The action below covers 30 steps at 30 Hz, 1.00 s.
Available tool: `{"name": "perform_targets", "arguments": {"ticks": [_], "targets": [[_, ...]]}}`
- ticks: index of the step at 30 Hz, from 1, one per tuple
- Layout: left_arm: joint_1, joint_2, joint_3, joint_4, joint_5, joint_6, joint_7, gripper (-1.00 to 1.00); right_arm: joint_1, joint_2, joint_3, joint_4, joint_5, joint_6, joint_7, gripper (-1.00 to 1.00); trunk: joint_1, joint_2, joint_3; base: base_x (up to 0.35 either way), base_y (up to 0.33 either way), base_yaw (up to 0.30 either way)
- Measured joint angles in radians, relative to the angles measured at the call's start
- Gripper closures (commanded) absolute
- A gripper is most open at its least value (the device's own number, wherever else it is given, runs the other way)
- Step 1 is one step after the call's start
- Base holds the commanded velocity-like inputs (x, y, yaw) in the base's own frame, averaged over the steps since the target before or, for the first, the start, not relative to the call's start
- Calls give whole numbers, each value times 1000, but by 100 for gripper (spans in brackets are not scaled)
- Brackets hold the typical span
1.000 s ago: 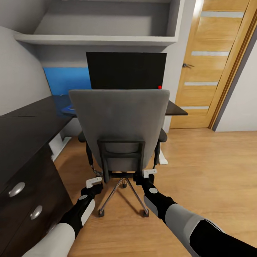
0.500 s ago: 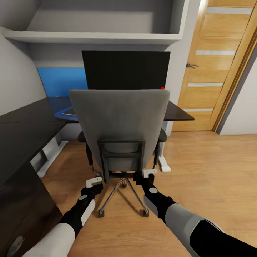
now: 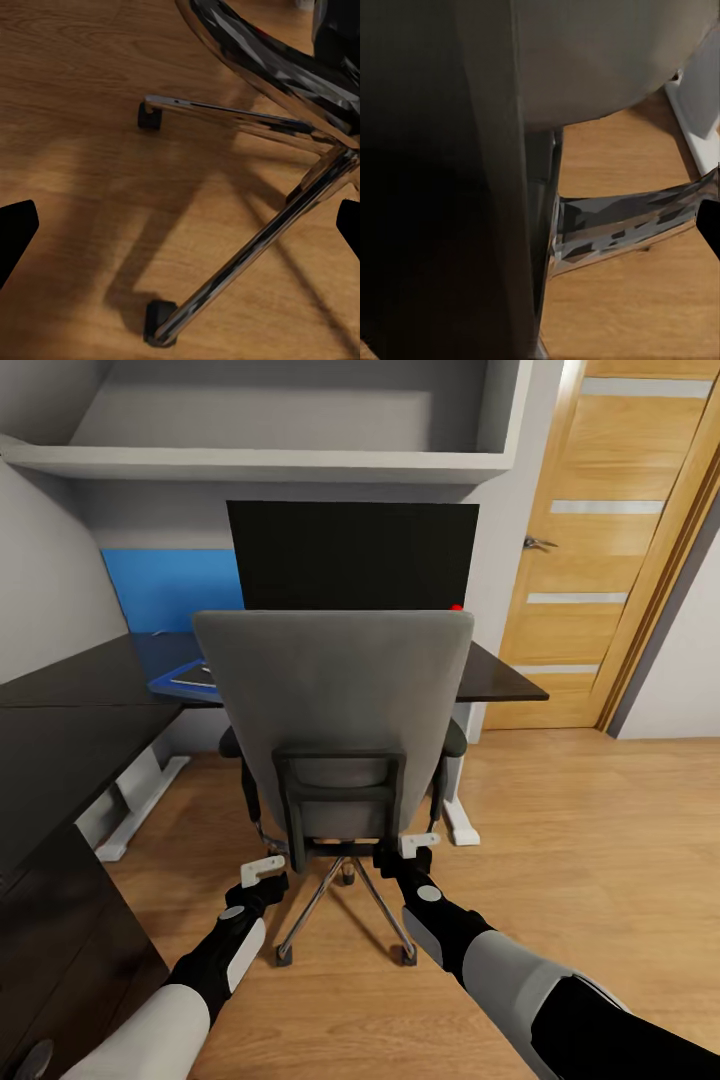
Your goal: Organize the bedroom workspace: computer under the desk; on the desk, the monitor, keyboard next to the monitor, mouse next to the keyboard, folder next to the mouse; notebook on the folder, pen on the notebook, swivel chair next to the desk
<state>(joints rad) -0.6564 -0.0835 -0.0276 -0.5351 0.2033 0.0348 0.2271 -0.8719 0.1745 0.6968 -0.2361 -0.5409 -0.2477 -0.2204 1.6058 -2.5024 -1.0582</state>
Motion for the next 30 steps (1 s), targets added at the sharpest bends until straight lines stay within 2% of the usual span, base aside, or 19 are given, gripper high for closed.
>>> {"name": "perform_targets", "arguments": {"ticks": [26, 30], "targets": [[0, 5, 0, 0, 1, -2, -2, -100, 0, 0, -1, 1, 13, 0, 0, -100, 0, 0, 0, -309, -63, 0], [0, 5, 0, 0, 0, -3, -2, -100, 0, 0, -1, 1, 14, 0, 0, -100, -1, 1, 15, -334, -14, 0]]}}
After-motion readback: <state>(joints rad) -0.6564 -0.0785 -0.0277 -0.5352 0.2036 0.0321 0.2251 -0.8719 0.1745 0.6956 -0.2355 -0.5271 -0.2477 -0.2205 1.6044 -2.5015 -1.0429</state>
